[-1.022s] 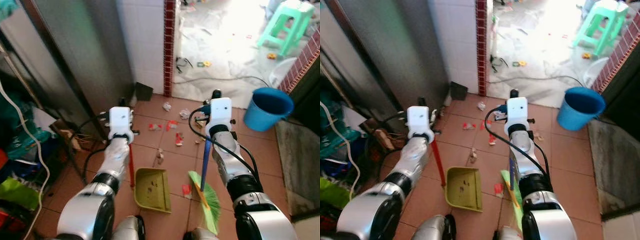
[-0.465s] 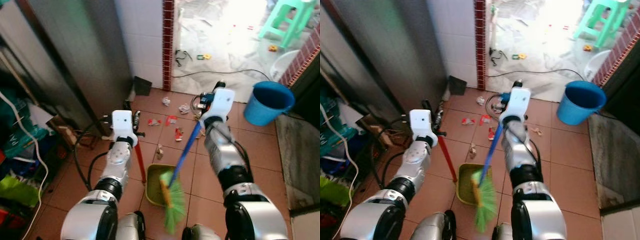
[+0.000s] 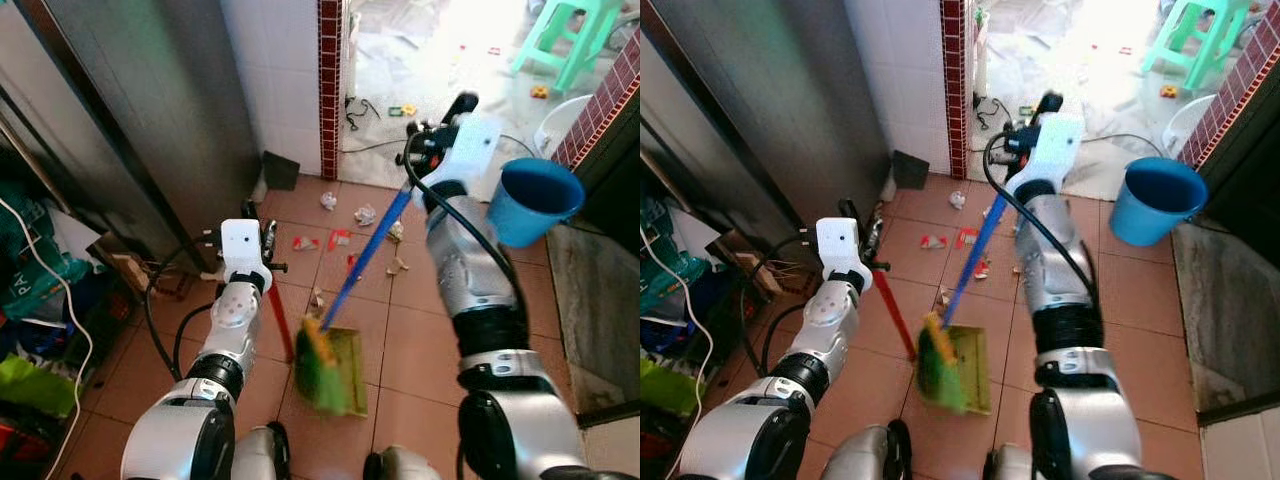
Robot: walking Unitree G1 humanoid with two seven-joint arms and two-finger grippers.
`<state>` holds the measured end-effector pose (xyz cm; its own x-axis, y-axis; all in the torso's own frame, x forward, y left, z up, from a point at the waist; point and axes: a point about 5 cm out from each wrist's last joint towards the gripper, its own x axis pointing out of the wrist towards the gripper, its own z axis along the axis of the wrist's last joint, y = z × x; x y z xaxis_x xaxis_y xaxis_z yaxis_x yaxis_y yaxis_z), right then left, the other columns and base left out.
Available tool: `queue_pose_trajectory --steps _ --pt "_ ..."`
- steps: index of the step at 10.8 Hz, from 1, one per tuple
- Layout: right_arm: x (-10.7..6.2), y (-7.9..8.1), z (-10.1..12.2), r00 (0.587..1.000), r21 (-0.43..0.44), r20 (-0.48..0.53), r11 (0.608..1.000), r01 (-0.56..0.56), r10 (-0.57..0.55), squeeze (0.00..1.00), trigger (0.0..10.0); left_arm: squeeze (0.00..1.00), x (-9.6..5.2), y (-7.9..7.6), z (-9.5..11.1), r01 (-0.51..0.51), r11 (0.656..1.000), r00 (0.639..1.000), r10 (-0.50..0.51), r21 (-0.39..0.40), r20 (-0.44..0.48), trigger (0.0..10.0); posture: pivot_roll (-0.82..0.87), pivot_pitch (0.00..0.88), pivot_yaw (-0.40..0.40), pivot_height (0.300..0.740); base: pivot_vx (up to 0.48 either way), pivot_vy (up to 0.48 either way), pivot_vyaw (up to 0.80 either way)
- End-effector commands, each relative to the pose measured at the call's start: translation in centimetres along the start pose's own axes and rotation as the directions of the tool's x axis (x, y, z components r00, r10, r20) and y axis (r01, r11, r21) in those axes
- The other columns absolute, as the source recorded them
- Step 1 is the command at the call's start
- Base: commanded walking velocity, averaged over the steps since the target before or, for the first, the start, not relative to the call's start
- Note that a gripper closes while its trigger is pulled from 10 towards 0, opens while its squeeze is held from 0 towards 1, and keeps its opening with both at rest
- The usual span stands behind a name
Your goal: Sweep floor
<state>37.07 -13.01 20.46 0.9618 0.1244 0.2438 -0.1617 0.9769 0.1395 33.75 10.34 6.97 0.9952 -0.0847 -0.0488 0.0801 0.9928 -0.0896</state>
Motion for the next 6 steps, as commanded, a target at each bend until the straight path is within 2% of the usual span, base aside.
queue_pose_trajectory --steps 1,2,4,6 --pt "0.3 0.5 2.9 0.99 -0.054 0.136 0.998 -0.021 0.028 0.0 10.0 0.0 0.1 -0.3 -0.1 0.01 1.0 1.0 -0.01 -0.016 -0.02 10.0 -0.09 0.1 0.072 0.74 0.0 0.0 0.0" --pt "0.1 -0.1 3.3 0.987 -0.111 0.158 0.994 -0.003 0.021 0.0 10.0 0.0 0.3 -0.4 0.2 0.014 1.0 1.0 -0.014 -0.015 -0.012 10.0 -0.09 0.092 0.075 0.74 0.0 0.0 0.0" --pt "-0.6 -2.5 4.3 0.982 -0.236 0.189 0.971 0.046 -0.001 0.0 10.0 0.0 0.8 -0.3 1.6 0.034 0.999 0.998 -0.034 0.019 0.047 10.0 -0.1 0.063 0.078 0.74 0.0 0.0 0.0" --pt "-1.9 -4.3 4.3 0.981 -0.301 0.189 0.949 0.092 -0.035 0.0 10.0 0.0 0.6 0.1 2.6 0.056 0.998 0.993 -0.06 0.039 0.099 10.0 -0.11 0.044 0.074 0.74 0.0 0.0 0.0"
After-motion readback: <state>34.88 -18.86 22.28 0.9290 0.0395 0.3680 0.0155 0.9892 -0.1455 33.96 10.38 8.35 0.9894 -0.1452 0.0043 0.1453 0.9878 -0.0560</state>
